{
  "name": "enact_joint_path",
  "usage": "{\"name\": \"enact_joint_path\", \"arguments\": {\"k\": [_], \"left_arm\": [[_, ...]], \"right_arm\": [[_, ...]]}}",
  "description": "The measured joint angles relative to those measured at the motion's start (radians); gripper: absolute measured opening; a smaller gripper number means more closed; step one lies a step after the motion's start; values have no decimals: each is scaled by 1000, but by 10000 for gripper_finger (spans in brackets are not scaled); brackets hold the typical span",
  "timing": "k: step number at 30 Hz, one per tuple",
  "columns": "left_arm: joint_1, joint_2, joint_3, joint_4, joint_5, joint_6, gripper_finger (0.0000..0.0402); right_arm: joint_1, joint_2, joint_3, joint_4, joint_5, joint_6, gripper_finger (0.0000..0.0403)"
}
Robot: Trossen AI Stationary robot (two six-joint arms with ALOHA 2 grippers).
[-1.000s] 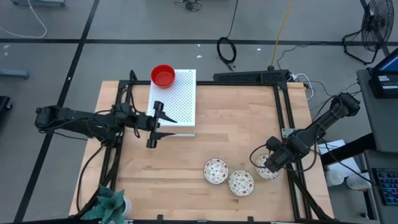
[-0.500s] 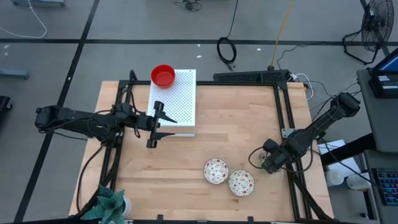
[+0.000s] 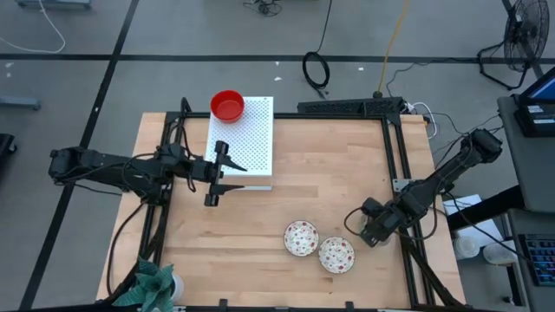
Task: Pick & Place Mini bowls
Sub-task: Put the right white patterned bowl on the shelf
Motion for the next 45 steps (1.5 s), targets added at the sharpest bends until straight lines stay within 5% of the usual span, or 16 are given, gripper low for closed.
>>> {"name": "enact_joint_path", "arguments": {"k": [13, 20, 26, 45], "left_arm": [[0, 0, 0, 0, 0, 0, 214], [0, 0, 0, -1, 0, -2, 214], [0, 0, 0, -18, 0, -10, 214], [0, 0, 0, -31, 0, -12, 214]], "right_arm": [[-26, -3, 53, 53, 1, -9, 139], [-81, -3, 196, -202, 1, -104, 136], [-84, -1, 202, -362, -53, -35, 126], [-84, 1, 69, -208, -57, -38, 125]]}}
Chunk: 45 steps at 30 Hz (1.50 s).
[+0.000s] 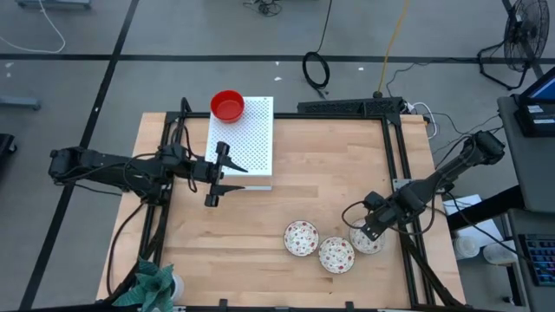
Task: Pick & Place Mini bowls
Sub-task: Put the right white patterned bowl on the shelf
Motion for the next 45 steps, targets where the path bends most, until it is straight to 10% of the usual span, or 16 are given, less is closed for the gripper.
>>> {"name": "enact_joint_path", "arguments": {"k": [16, 28, 45], "left_arm": [[0, 0, 0, 0, 0, -22, 214], [0, 0, 0, 0, 0, -22, 214], [0, 0, 0, 0, 0, -22, 214]], "right_arm": [[0, 0, -22, 27, -31, 20, 119], [0, -3, -21, 28, -21, -17, 10], [0, -88, -22, -30, 353, -33, 0]]}}
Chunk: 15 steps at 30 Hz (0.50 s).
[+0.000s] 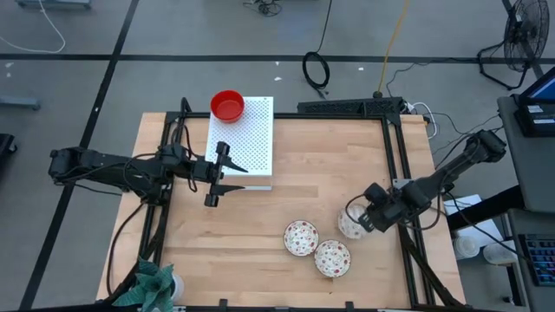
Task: Pick & Place Mini bowls
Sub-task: Put the right white patterned bowl on the shelf
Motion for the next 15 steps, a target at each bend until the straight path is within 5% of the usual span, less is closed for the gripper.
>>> {"name": "enact_joint_path", "arguments": {"k": [15], "left_arm": [[0, 0, 0, 0, 0, 1, 214]], "right_arm": [[-24, -37, -3, 136, 469, -225, 1]]}}
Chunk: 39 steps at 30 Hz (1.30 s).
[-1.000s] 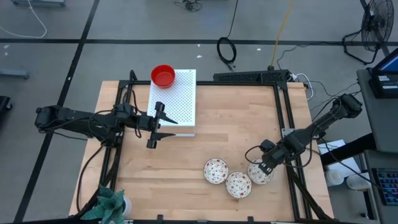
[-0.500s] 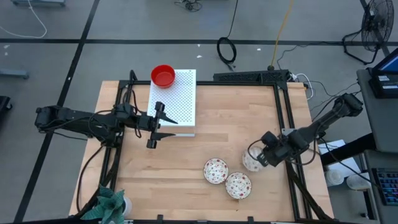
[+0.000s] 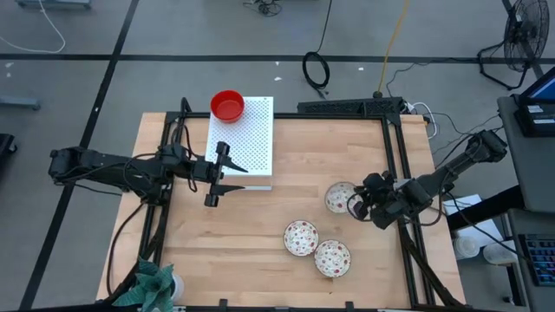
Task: Pick & Place Mini bowls
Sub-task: Put the right white patterned bowl on the shelf
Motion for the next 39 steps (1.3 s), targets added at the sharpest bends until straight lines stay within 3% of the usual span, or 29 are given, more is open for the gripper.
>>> {"name": "enact_joint_path", "arguments": {"k": [7, 14, 21, 31, 39], "left_arm": [[0, 0, 0, 0, 0, 0, 214], [0, 0, 0, -2, 0, -3, 214], [-16, 57, 0, -17, -6, -19, 214], [-55, 253, 69, 143, -341, 6, 214], [-60, 377, 159, 100, -388, 66, 214]], "right_arm": [[-83, 0, 1, 316, 35, -344, 1], [-167, 1, 2, 642, -14, -695, 1], [-241, 47, 2, 927, 73, -1020, 1], [-334, 193, 3, 1369, 75, -1410, 0], [-405, 268, 3, 1571, 72, -1560, 0]]}}
